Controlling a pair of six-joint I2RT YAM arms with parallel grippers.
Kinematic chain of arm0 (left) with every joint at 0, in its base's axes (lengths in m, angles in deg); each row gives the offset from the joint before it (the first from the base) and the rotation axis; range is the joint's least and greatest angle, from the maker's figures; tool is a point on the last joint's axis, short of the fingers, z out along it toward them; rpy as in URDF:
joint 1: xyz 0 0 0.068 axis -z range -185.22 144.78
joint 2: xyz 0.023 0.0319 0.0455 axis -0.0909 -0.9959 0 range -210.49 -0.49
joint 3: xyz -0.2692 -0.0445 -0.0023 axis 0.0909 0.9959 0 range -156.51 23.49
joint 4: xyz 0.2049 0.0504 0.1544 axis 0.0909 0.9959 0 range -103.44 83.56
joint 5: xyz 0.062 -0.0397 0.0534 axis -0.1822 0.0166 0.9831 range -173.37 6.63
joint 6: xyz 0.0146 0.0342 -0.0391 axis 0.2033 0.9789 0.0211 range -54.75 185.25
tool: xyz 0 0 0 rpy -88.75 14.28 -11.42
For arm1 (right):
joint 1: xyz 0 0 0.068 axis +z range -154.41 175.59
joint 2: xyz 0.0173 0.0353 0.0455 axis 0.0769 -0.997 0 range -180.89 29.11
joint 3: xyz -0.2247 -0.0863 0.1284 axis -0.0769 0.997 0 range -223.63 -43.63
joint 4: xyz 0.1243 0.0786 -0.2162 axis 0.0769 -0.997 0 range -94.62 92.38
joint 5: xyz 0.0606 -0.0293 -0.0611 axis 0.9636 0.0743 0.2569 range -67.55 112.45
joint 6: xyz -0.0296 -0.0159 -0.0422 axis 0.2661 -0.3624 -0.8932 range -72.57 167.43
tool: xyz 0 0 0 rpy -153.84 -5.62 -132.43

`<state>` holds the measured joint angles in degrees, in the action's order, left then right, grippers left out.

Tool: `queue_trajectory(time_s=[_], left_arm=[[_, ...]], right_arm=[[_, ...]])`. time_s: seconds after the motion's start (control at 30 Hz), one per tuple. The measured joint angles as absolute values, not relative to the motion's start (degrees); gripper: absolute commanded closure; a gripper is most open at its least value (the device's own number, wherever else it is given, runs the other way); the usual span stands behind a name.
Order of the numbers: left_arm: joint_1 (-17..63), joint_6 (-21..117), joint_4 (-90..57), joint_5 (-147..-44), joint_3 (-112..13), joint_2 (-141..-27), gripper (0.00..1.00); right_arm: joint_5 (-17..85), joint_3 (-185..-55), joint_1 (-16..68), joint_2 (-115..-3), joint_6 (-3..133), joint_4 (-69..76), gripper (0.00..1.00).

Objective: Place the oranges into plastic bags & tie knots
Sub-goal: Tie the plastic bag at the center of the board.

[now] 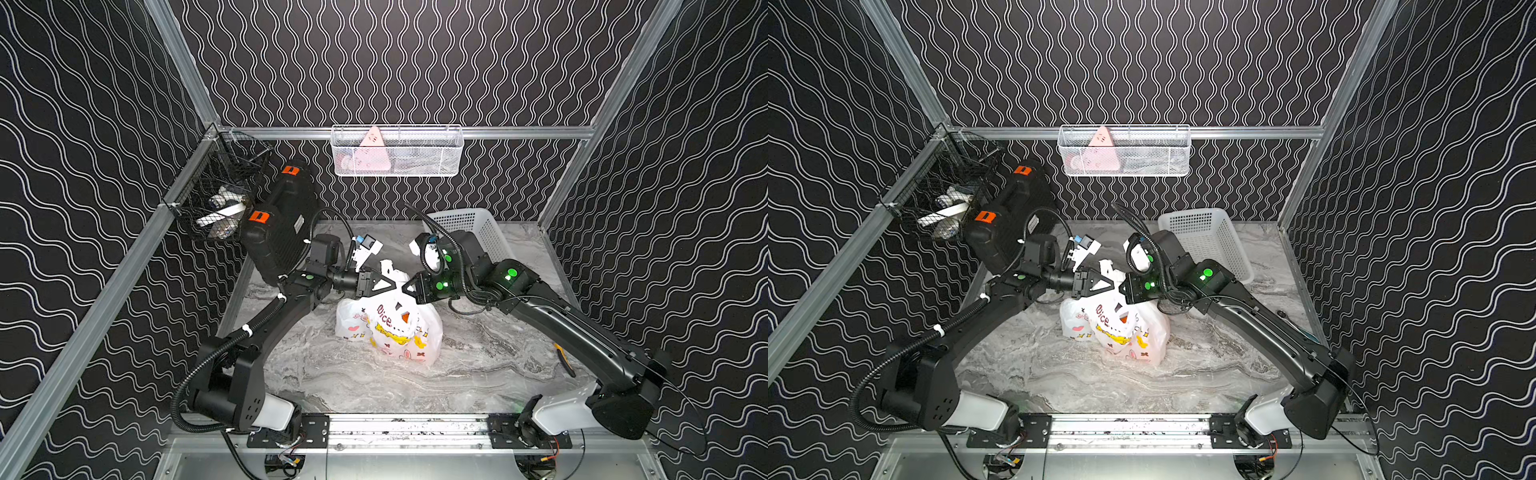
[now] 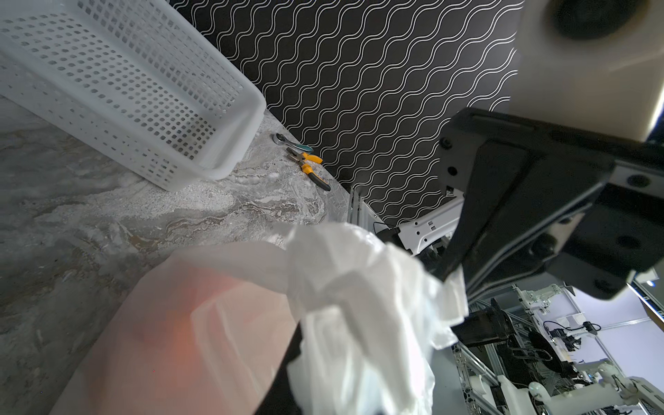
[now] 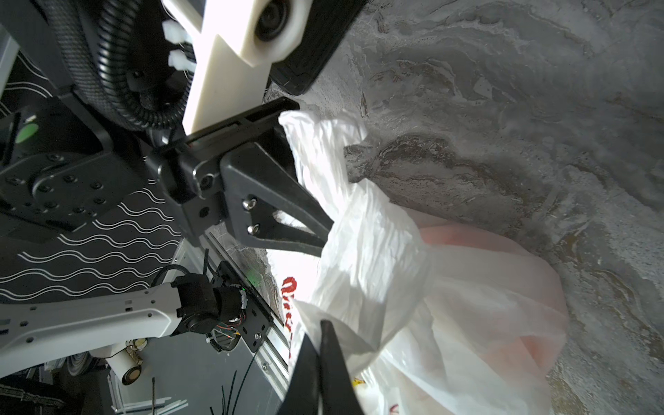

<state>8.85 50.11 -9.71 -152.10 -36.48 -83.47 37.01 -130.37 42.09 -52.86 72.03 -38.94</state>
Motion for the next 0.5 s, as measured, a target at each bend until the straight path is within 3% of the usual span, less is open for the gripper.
queue_trajectory(time_s=[0.23,0.5], left_arm=[[8.8,48.8,-11.2,-151.9,-38.1,-83.5,1.0],[8.9,49.4,-9.0,-151.6,-39.1,-83.6,1.0]], right_arm=[[41.6,-129.0,42.4,-52.4,70.9,-39.3,1.0],[41.1,-125.9,42.7,-53.4,70.3,-39.2,1.0]])
